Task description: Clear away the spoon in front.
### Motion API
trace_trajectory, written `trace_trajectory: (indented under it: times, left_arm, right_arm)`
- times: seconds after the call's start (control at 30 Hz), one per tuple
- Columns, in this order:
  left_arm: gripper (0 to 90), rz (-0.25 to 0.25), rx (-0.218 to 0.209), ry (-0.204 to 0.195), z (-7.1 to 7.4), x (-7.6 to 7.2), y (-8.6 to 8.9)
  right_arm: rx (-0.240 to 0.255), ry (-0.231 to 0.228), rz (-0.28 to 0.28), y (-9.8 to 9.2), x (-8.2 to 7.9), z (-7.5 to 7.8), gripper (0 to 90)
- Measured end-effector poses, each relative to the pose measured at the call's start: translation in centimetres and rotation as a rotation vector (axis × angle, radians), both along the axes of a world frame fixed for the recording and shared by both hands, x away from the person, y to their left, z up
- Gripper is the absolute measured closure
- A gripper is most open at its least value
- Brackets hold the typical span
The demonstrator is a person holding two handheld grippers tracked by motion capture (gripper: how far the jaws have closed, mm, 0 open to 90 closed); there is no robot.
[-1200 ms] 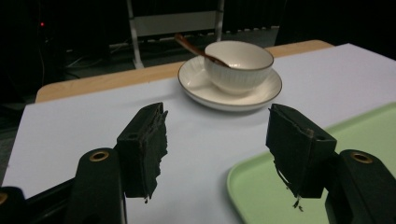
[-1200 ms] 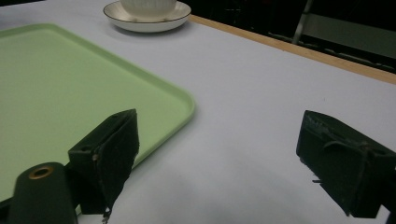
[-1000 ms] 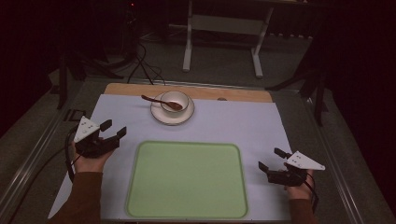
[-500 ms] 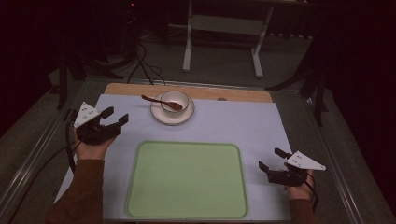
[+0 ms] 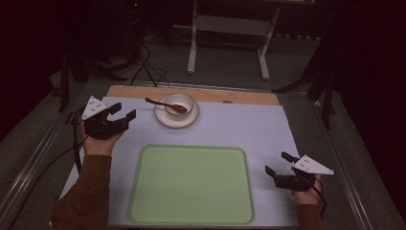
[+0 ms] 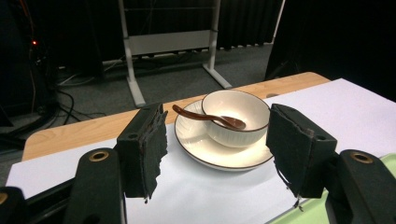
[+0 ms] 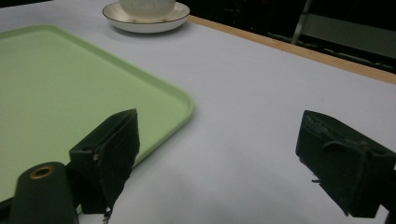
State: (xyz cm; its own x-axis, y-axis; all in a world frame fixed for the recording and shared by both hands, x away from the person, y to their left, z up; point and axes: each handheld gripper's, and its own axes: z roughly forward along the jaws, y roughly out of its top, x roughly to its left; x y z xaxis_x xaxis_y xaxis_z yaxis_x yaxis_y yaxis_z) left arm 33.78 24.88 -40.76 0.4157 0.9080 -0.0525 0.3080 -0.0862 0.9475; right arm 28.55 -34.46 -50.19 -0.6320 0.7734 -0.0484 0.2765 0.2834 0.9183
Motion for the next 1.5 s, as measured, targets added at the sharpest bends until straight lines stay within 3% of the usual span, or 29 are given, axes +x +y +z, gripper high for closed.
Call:
trace_trajectory:
  times: [0.67, 1.5]
  left_arm:
    - [39.6, -0.011, 0.014, 0.029, -0.2, 3.3, -0.9]
    - [39.7, 0.021, -0.026, 0.108, -1.8, 8.2, -1.0]
  right_arm:
    - [0.002, -0.002, 0.000, 0.0, 0.0, 0.0, 13.3]
    - [0.004, -0.001, -0.003, -0.1, 0.1, 0.0, 13.3]
